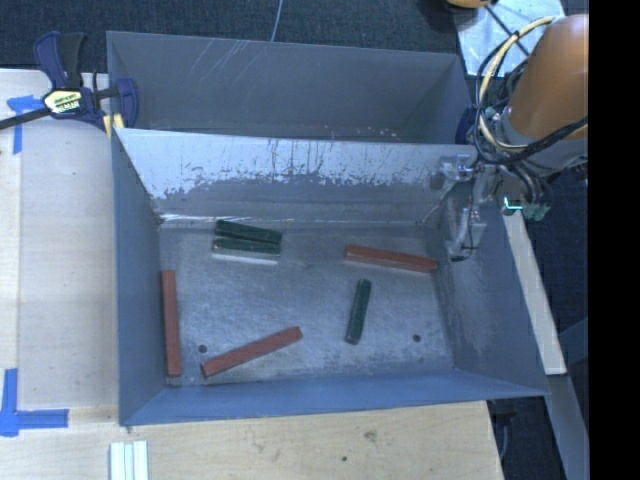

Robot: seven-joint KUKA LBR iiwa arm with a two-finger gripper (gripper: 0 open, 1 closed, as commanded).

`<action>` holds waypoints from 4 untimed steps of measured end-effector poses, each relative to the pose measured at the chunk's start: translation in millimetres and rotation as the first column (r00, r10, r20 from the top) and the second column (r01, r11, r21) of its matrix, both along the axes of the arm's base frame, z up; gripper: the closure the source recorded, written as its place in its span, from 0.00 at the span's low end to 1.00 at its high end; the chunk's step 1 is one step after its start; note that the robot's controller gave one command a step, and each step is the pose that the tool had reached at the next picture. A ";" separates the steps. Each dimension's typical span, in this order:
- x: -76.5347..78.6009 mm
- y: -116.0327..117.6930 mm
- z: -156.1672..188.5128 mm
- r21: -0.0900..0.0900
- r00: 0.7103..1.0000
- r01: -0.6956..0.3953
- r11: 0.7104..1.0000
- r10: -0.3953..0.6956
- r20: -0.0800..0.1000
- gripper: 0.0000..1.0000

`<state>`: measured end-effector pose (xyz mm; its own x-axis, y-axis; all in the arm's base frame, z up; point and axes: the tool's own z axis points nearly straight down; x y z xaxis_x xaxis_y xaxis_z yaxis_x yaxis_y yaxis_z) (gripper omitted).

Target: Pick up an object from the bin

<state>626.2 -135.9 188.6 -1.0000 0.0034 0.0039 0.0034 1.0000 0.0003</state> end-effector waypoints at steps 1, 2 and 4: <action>1.9 0.5 5.0 -0.001 1.000 -0.003 1.000 0.003 0.008 0.00; -6.6 10.6 -66.3 -0.002 0.999 -0.033 0.999 0.033 0.012 0.00; -8.7 11.7 -117.3 -0.001 0.995 -0.100 0.995 0.100 0.009 1.00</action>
Offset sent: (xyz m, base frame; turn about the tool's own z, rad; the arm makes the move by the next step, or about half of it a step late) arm -0.0146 0.0195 -0.1186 -0.0596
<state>617.5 -124.3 71.4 -0.9953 -0.0970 -0.0055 -0.0970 0.9953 -0.0009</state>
